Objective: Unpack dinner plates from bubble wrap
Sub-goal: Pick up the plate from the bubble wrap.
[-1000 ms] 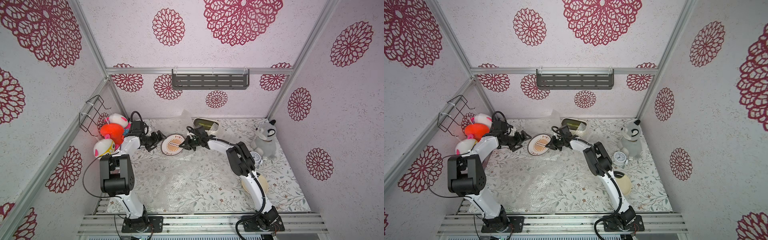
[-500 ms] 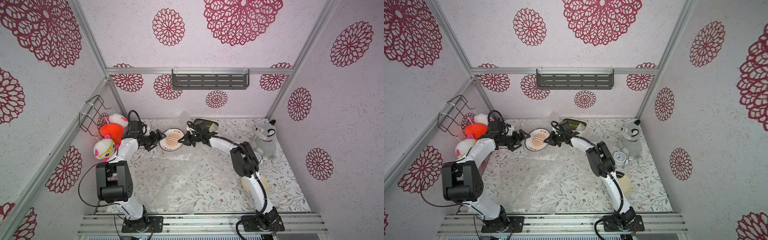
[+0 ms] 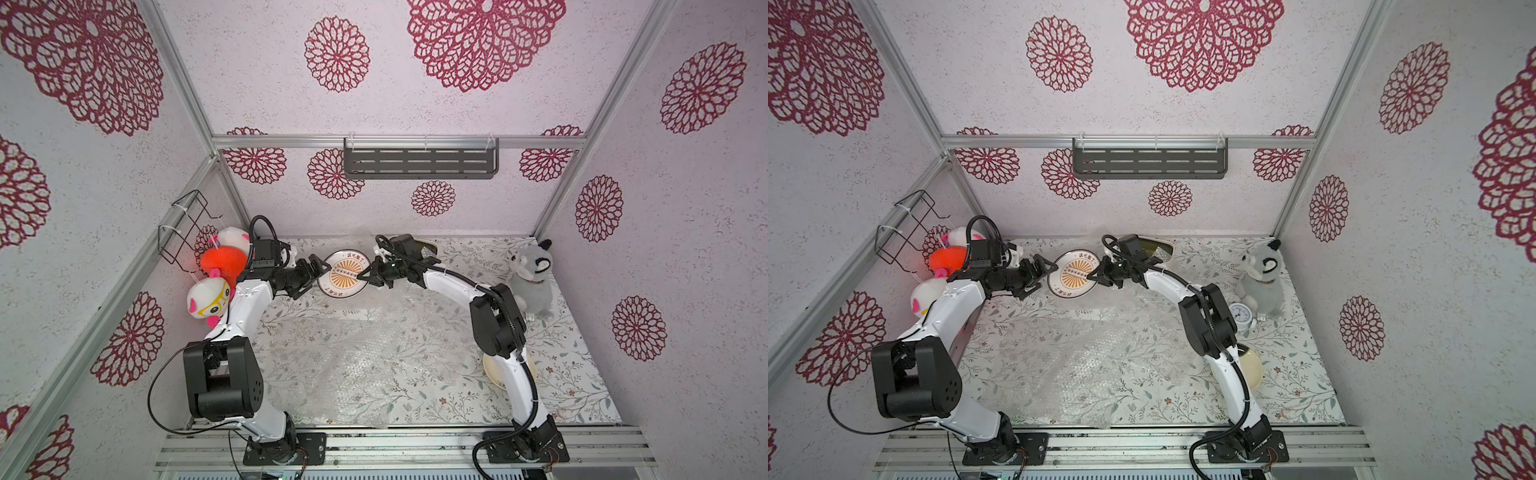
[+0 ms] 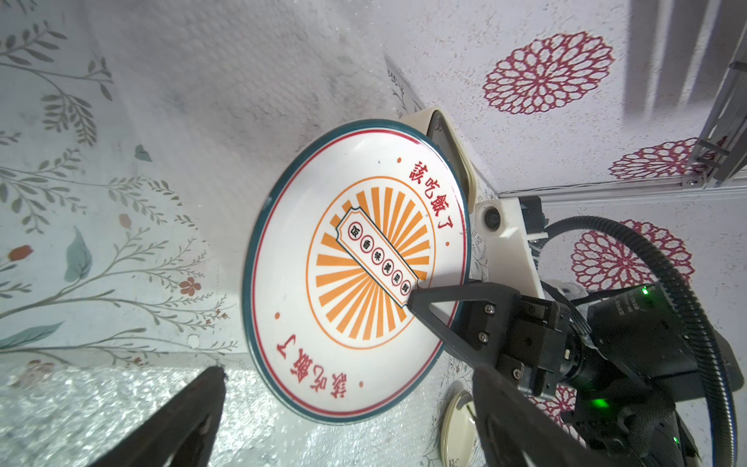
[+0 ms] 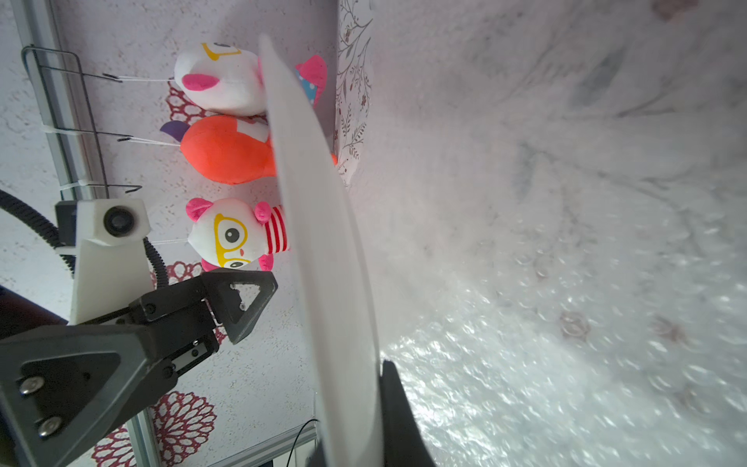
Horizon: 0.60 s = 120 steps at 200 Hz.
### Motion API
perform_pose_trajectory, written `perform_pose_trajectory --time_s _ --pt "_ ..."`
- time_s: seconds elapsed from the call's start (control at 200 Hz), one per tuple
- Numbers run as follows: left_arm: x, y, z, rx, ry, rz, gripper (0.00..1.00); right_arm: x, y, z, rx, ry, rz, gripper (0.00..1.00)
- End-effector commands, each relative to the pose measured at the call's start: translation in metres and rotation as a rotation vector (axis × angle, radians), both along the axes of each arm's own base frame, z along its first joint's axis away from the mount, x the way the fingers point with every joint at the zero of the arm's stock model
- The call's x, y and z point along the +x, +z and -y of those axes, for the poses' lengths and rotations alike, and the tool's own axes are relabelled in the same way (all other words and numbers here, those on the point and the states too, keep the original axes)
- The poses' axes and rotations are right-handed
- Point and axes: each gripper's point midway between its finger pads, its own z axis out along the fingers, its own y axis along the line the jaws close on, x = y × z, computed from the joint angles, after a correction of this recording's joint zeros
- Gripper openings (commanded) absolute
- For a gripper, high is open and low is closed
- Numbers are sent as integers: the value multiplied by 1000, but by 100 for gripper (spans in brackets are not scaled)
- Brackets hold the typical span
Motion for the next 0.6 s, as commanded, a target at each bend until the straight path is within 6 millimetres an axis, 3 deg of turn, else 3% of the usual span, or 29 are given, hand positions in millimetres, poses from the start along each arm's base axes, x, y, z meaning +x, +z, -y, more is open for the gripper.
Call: perform_pose_trajectory --time_s 0.0,0.09,0.32,0.43,0.595 --pt "1 3 -7 -9 39 15 98 -3 59 8 66 16 119 2" --pt "14 1 -14 -33 94 51 100 -3 57 7 75 5 111 2" --pt "67 -20 -34 -114 206 14 86 -4 53 5 79 8 81 2" --pt "71 -34 -34 -134 224 -12 84 -3 53 10 55 8 90 2" --pt "61 -64 -30 -177 239 -62 85 -3 50 20 32 2 91 1"
